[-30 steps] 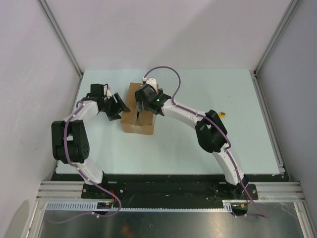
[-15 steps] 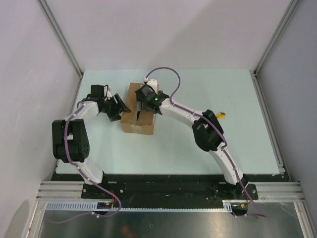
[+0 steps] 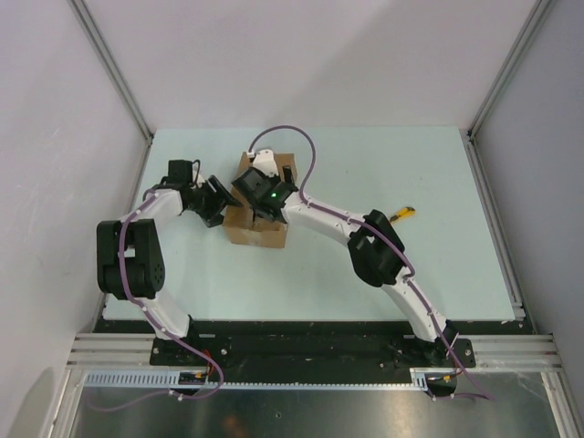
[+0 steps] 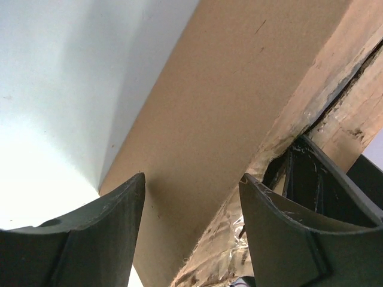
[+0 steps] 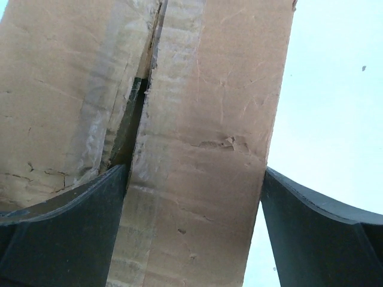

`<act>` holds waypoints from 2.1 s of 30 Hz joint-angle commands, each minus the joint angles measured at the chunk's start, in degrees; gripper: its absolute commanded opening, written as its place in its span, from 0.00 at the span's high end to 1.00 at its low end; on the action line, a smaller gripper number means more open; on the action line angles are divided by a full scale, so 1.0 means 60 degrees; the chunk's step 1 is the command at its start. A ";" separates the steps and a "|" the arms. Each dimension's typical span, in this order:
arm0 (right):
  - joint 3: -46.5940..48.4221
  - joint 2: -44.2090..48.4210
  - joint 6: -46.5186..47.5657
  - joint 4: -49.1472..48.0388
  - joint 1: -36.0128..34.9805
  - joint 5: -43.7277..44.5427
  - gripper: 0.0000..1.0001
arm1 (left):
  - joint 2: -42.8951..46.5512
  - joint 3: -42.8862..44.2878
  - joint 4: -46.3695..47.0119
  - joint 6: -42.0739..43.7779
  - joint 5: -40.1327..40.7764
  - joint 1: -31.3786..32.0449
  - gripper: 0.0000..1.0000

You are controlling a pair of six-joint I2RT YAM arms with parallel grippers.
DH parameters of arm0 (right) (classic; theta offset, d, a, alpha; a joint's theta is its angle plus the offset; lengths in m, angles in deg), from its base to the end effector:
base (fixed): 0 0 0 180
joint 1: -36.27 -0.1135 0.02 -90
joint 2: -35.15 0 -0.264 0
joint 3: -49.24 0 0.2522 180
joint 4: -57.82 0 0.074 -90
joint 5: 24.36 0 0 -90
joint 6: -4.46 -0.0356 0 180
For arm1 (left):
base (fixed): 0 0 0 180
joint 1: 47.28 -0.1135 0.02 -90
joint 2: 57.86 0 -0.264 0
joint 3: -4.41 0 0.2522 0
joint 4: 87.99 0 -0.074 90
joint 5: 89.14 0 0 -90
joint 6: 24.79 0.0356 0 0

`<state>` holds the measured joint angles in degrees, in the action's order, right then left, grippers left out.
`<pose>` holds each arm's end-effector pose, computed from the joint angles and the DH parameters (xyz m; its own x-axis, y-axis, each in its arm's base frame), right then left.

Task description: Unpack the express box

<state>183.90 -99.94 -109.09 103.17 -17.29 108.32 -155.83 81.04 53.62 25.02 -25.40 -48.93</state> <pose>0.3336 0.4113 0.2262 -0.5143 -0.2021 -0.8334 -0.1146 0.9793 -0.1667 0.3452 -0.0058 0.1917 -0.7867 -0.6016 -0.1385 -0.4065 0.6736 -0.6172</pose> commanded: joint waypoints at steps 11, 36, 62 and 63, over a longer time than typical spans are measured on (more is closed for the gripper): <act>0.0284 0.1626 0.0381 -0.0198 0.0269 0.0505 0.09 | -0.0180 -0.0430 -0.0613 -0.0334 0.1081 -0.0033 0.32; 0.0781 0.0821 0.1625 -0.0476 -0.0170 0.0021 0.04 | -0.0165 -0.0444 -0.0584 -0.0114 0.0642 -0.0033 0.32; 0.0417 0.0878 0.2504 0.0520 0.0386 -0.0374 0.09 | -0.0136 -0.0371 -0.0584 -0.0129 0.0539 -0.0120 0.29; 0.0329 0.1024 0.2504 0.0506 0.0445 -0.0360 0.09 | -0.0107 -0.0386 -0.0584 -0.0129 0.0539 -0.0135 0.29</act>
<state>187.24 -100.31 -95.15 104.13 -16.83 105.30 -155.70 80.28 53.95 22.79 -25.88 -48.73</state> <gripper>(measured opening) 0.919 0.712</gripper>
